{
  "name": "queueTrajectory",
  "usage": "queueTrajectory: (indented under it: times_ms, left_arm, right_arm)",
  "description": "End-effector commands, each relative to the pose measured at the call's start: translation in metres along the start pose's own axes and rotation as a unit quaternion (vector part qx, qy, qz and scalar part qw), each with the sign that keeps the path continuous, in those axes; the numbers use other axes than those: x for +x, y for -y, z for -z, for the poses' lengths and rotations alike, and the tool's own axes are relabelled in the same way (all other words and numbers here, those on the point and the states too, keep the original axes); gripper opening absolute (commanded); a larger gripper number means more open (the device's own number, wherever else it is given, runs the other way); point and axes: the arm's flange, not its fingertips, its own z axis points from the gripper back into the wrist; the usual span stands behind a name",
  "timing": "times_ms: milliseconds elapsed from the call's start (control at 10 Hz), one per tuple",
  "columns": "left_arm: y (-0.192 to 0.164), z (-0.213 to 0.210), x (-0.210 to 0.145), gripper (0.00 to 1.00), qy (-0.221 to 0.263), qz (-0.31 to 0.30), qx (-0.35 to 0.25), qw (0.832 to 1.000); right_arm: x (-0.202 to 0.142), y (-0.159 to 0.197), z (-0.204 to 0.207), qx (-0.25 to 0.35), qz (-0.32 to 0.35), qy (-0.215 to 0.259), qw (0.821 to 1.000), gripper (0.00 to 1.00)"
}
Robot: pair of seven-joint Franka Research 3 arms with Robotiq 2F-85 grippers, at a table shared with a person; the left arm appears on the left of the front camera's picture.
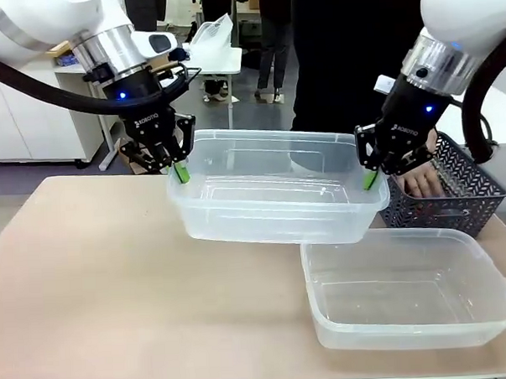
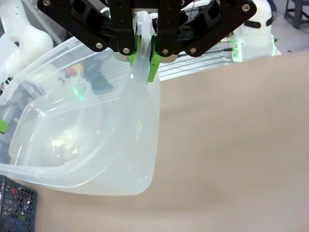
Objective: Sort the waste into each basket.
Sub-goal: Pick up the Organizing box on the left side of the table and lift it, then offer the picked Organizing box to the human.
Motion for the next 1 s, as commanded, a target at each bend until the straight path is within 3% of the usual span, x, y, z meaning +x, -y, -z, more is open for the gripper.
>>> queueTrajectory:
  times_ms: [0,100,900]
  left_arm:
    - [-0.025,-0.015,-0.017,0.07,0.031,-0.041,0.018,0.999]
    - [0.0,0.0,0.0,0.07,0.0,0.0,0.0,1.0]
    - [0.0,0.0,0.0,0.07,0.0,0.0,0.0,1.0]
  right_arm:
    - [0.012,0.017,0.005,-0.01,-0.014,-0.009,1.0,0.05]
    - [0.0,0.0,0.0,0.0,0.0,0.0,1.0,0.05]
    - [0.0,0.0,0.0,0.0,0.0,0.0,1.0,0.05]
